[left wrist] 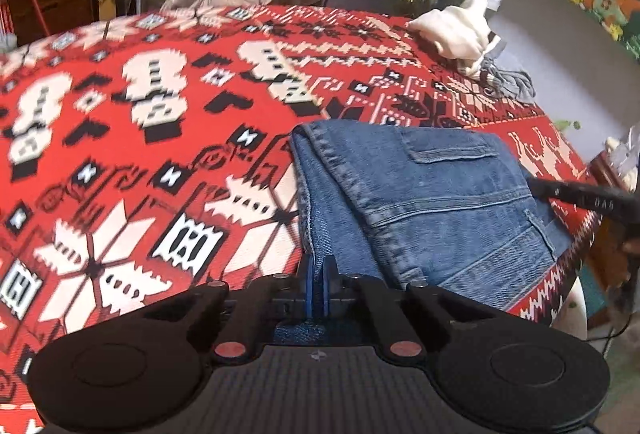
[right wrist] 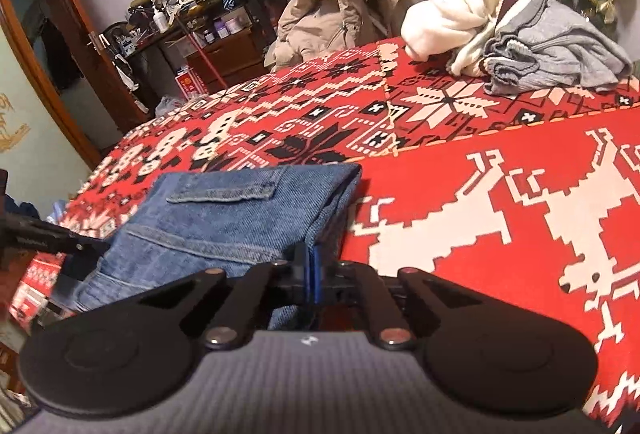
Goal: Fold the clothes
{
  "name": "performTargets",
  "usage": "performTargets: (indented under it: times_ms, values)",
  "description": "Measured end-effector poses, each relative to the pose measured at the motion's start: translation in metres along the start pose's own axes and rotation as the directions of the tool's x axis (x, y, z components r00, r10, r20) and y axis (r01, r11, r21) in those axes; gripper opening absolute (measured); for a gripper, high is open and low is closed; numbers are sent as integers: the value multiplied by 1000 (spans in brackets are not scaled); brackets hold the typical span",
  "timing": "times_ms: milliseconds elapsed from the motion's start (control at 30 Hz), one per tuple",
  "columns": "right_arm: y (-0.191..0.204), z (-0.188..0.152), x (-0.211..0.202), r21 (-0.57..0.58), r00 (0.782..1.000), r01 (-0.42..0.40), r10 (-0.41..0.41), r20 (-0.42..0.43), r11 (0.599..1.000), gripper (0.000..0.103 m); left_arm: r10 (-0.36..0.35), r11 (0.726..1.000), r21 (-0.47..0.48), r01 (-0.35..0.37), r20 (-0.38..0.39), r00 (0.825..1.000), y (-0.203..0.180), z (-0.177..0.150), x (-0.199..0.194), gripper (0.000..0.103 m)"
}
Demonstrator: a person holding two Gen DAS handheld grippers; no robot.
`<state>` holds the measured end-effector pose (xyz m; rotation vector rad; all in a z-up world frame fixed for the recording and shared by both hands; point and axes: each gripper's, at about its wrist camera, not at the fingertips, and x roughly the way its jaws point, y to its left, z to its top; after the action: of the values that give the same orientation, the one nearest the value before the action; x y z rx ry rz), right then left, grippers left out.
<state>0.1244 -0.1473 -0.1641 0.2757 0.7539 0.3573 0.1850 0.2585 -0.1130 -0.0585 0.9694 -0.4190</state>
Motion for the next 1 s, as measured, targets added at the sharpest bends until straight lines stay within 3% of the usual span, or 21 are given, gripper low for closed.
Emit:
performTargets:
  times_ms: [133,300,400,567,700,800,900,1000]
  values:
    - [12,28,0,-18,995,19,-20,-103,1000,1,8,996,-84,-10,-20,1000,-10,17,-17,5]
    - [43,83,-3,-18,965,69,-72,-253,997,1,9,976,-215,-25,-74,997,-22,40,-36,5]
    - [70,118,-10,-38,949,88,-95,-300,995,1,89,975,-202,-97,-48,995,-37,51,-59,5]
    - [117,182,-17,-77,924,123,-142,-354,989,1,151,906,-393,-159,-52,987,-32,71,-124,5]
    - [175,234,-16,-139,910,65,-116,-399,988,1,224,869,-444,-220,-45,974,-31,83,-180,5]
    - [219,263,-5,-197,904,-3,-81,-419,980,1,290,797,-542,-266,-43,956,-18,77,-212,5]
    - [259,283,20,-252,898,-97,-25,-440,963,1,372,691,-651,-314,-53,927,-3,63,-229,5]
    - [298,291,57,-312,877,-208,35,-479,927,1,452,573,-736,-360,-81,888,11,48,-235,5]
